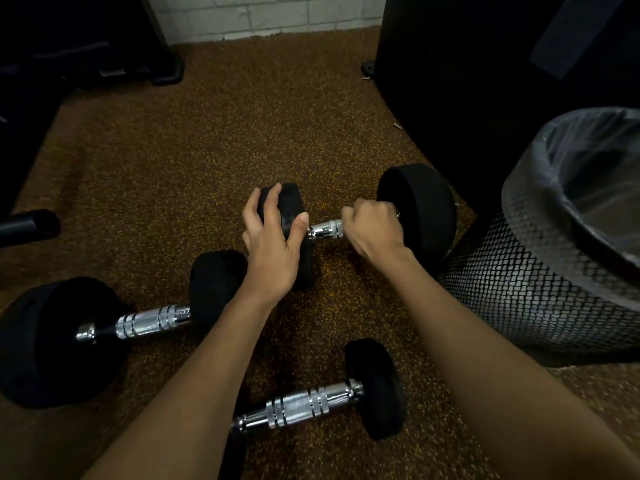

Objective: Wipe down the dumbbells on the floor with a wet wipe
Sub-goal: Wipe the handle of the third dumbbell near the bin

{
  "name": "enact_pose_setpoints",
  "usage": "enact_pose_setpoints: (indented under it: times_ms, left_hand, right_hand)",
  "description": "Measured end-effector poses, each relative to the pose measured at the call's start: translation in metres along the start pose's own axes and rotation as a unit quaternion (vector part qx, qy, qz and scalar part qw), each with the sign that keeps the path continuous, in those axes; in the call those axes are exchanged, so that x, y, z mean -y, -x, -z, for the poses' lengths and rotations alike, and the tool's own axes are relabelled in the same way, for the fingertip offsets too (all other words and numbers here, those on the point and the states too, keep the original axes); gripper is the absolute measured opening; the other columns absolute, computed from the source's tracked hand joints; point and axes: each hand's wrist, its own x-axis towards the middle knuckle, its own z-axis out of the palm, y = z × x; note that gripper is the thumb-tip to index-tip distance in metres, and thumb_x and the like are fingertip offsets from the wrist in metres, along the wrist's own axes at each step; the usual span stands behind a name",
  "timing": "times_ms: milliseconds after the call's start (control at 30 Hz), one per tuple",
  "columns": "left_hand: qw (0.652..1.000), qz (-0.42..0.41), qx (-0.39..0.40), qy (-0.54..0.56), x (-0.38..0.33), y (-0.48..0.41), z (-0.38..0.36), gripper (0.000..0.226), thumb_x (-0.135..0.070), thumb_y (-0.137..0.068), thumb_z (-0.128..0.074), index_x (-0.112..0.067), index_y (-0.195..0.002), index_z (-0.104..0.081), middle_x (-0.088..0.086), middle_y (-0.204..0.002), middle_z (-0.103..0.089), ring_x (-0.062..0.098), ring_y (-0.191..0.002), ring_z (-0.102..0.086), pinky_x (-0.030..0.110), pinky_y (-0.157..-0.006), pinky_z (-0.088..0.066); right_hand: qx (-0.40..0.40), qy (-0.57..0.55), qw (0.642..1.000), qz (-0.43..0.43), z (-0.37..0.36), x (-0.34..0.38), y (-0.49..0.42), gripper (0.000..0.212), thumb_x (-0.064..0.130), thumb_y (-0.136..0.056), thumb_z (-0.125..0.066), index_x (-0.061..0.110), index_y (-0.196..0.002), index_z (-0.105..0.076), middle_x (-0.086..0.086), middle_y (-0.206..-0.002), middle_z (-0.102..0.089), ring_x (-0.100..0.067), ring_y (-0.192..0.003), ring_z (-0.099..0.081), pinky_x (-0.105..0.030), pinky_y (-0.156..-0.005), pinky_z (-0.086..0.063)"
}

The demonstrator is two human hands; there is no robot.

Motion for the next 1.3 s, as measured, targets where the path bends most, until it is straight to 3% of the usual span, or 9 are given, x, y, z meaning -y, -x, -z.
enact_pose_setpoints:
  times_ms: [167,300,400,600,667,767,833,1033,1300]
  left_hand:
    - [1.0,-0.004,-0.003,0.002,-0.001,0.0,0.0,0.058,-0.043,-0.097,-0.042,-0.029,-0.148,-0.02,-0.001,-0.156,0.0,0.029,-0.14,-0.013,0.027,-0.101,-0.013]
    - [1.0,-0.007,-0.002,0.007,-0.001,0.003,0.0,0.058,-0.043,-0.096,-0.042,-0.029,-0.148,-0.02,-0.002,-0.156,0.001,0.028,-0.14,-0.011,0.027,-0.102,-0.013]
    - [1.0,0.002,0.002,0.007,-0.003,0.004,0.001,0.058,-0.043,-0.097,-0.041,-0.03,-0.148,-0.019,-0.004,-0.156,0.002,0.027,-0.139,-0.011,0.027,-0.101,-0.012]
    - [1.0,0.01,0.005,0.01,-0.003,0.002,0.002,0.057,-0.043,-0.097,-0.041,-0.031,-0.149,-0.019,-0.005,-0.156,0.001,0.028,-0.139,-0.011,0.027,-0.099,-0.012]
    - [1.0,0.008,0.004,0.008,-0.003,0.001,0.002,0.058,-0.043,-0.097,-0.041,-0.03,-0.149,-0.02,-0.004,-0.156,0.001,0.027,-0.139,-0.012,0.027,-0.1,-0.012]
    - [1.0,0.003,0.001,0.005,-0.002,0.002,0.001,0.058,-0.043,-0.097,-0.041,-0.03,-0.149,-0.02,-0.004,-0.156,0.001,0.027,-0.139,-0.012,0.027,-0.102,-0.011]
    - [1.0,-0.002,-0.001,0.005,-0.002,0.003,0.001,0.058,-0.043,-0.097,-0.041,-0.029,-0.148,-0.02,-0.004,-0.156,0.001,0.026,-0.139,-0.011,0.026,-0.102,-0.011]
    - [1.0,-0.001,0.001,0.009,-0.003,0.001,0.001,0.058,-0.043,-0.097,-0.041,-0.029,-0.149,-0.019,-0.004,-0.156,0.002,0.024,-0.14,-0.011,0.026,-0.102,-0.012]
    - [1.0,-0.001,0.005,0.005,-0.003,0.002,0.002,0.058,-0.043,-0.097,-0.041,-0.029,-0.149,-0.019,-0.004,-0.156,0.002,0.026,-0.14,-0.01,0.027,-0.101,-0.011]
  right_hand:
    - [-0.076,-0.12,0.99,-0.021,-0.019,0.001,0.019,0.031,0.02,-0.099,-0.037,0.003,-0.102,-0.064,-0.015,-0.104,-0.067,-0.03,-0.104,-0.059,-0.041,-0.106,-0.032]
    - [-0.068,-0.18,0.981,0.011,-0.023,-0.011,0.059,0.048,-0.001,-0.095,-0.043,0.007,-0.142,-0.038,-0.011,-0.149,-0.038,-0.019,-0.143,-0.019,-0.033,-0.119,-0.012]
    - [-0.046,-0.193,0.98,-0.006,-0.025,-0.017,0.078,0.056,-0.007,-0.094,-0.042,0.008,-0.146,-0.03,-0.01,-0.154,-0.026,-0.012,-0.143,-0.01,-0.033,-0.118,-0.016]
    - [-0.083,-0.329,0.916,-0.214,-0.017,-0.009,0.101,0.032,0.015,-0.1,-0.042,0.002,-0.123,-0.059,-0.013,-0.112,-0.066,-0.02,-0.096,-0.064,-0.01,-0.078,-0.042]
    - [-0.074,-0.463,0.795,-0.385,-0.018,-0.006,0.087,0.03,0.015,-0.099,-0.042,0.004,-0.119,-0.061,-0.009,-0.106,-0.065,-0.021,-0.095,-0.061,-0.017,-0.08,-0.043]
    - [-0.068,-0.8,0.352,-0.48,-0.012,-0.004,0.053,0.033,0.007,-0.097,-0.037,-0.002,-0.124,-0.054,-0.018,-0.116,-0.061,-0.029,-0.105,-0.061,-0.04,-0.098,-0.048]
    - [-0.08,-0.857,0.184,-0.474,-0.007,-0.003,0.034,0.038,0.011,-0.098,-0.029,-0.004,-0.122,-0.053,-0.022,-0.118,-0.062,-0.032,-0.106,-0.062,-0.044,-0.099,-0.047]
    - [-0.127,-0.865,0.118,-0.47,0.0,0.013,0.008,0.048,0.024,-0.099,-0.021,0.003,-0.125,-0.056,-0.02,-0.125,-0.059,-0.031,-0.107,-0.061,-0.04,-0.099,-0.045]
    - [-0.054,-0.869,0.171,-0.461,0.008,-0.008,0.034,0.039,0.009,-0.098,-0.023,-0.007,-0.118,-0.052,-0.021,-0.112,-0.061,-0.03,-0.116,-0.055,-0.043,-0.109,-0.036]
